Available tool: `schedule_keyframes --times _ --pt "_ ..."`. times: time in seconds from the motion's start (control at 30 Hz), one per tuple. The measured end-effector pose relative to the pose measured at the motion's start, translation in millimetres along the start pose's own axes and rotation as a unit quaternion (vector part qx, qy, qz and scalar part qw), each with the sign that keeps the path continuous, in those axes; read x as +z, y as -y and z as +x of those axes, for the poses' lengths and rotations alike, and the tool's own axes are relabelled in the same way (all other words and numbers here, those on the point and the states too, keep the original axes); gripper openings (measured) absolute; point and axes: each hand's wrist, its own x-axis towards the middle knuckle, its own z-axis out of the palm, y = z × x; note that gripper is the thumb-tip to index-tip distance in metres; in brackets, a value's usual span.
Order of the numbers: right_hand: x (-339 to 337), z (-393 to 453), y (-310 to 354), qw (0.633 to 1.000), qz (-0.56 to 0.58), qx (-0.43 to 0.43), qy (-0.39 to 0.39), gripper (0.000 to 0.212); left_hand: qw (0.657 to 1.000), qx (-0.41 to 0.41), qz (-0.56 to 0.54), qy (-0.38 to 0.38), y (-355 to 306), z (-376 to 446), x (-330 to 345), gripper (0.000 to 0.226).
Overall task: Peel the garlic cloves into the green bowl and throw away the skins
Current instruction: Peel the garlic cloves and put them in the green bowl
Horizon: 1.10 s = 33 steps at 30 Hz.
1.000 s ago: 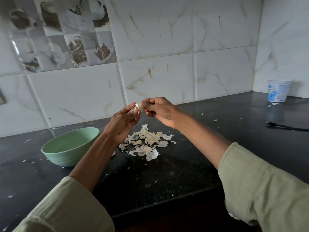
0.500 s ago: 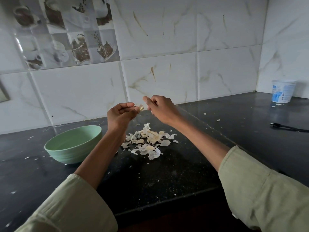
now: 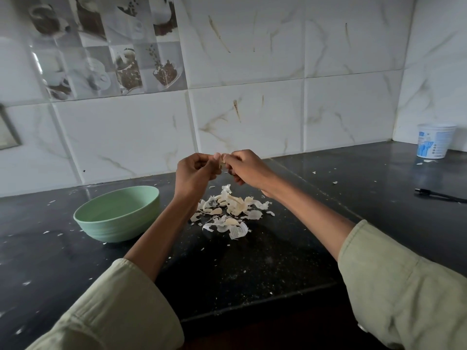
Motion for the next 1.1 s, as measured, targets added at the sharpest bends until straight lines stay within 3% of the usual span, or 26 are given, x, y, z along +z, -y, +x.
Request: schedule_keyframes --times 0.2,0.4,0.5,0.77,0.9,1.1 --pt "5.8 0.1 0.8 1.000 -0.010 -0.006 -0.001 0.037 0.978 0.079 0.193 0.028 -3.1 -6.7 3.7 0.045" --pt "8.1 -4.5 7.3 0.999 0.028 0.009 0.029 0.036 0.968 0.125 0.219 -0.005 -8.3 -7.7 5.8 0.048" --pt "10.7 -5.7 10.2 0.995 0.080 0.016 0.050 0.036 0.983 0.084 0.165 -0.016 -9.0 -7.8 5.6 0.048" --pt "8.5 -6.7 11.5 0.982 0.174 0.051 0.059 0.037 0.998 -0.005 -0.038 0.047 -21.2 -11.9 9.6 0.039" --pt "2.4 -3.7 9.3 0.973 0.209 0.062 0.070 0.036 0.994 -0.039 -0.070 0.073 -21.5 -8.6 7.2 0.040" --pt "-12.9 -2.8 4.3 0.982 0.160 0.044 0.090 0.034 0.992 -0.031 -0.043 0.111 -21.4 -9.6 4.8 0.041"
